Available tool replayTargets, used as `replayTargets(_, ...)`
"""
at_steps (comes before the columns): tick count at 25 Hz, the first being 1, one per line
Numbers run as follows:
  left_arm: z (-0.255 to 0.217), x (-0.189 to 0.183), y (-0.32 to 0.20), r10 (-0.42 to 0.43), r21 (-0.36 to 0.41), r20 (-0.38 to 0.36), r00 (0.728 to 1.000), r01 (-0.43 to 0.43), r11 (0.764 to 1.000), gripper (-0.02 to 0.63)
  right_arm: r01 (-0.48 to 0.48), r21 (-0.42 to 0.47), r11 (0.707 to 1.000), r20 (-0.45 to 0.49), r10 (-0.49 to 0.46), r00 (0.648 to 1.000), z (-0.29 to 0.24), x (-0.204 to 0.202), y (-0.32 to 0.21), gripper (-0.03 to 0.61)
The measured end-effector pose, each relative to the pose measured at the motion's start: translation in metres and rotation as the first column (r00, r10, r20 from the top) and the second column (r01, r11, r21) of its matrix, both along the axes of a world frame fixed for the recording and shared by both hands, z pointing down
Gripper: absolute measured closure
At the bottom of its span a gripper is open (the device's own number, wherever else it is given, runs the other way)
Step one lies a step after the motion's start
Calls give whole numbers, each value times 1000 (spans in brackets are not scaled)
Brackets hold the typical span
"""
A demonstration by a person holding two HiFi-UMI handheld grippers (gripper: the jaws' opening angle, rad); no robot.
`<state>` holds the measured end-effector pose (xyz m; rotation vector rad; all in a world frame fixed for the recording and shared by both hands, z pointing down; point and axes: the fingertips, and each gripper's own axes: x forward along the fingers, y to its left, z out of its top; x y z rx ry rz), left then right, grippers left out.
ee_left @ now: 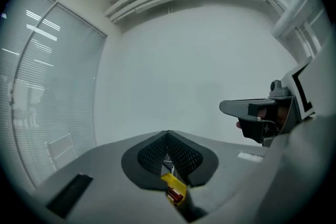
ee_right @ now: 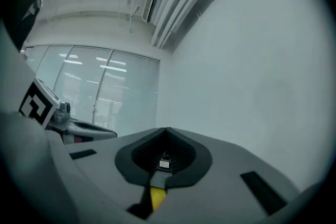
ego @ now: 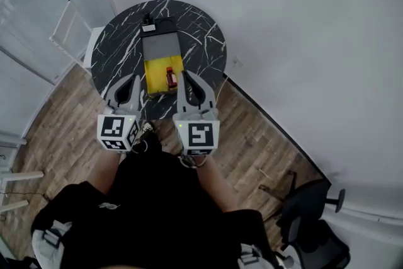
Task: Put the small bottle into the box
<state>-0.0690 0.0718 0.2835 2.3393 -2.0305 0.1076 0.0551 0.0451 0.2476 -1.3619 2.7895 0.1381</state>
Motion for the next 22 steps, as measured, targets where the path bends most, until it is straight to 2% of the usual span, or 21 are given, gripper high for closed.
replayTargets(7,5,4,4,16,-18,-3,1000,-17,1000,614,-12,19,1000,4,12,1000,-4,2,1,583)
replayTargets(22,1,18,1,43,-29,9,999,-43,999,614,4,-1,1000,-12,-4,1000,-4,5,2,583)
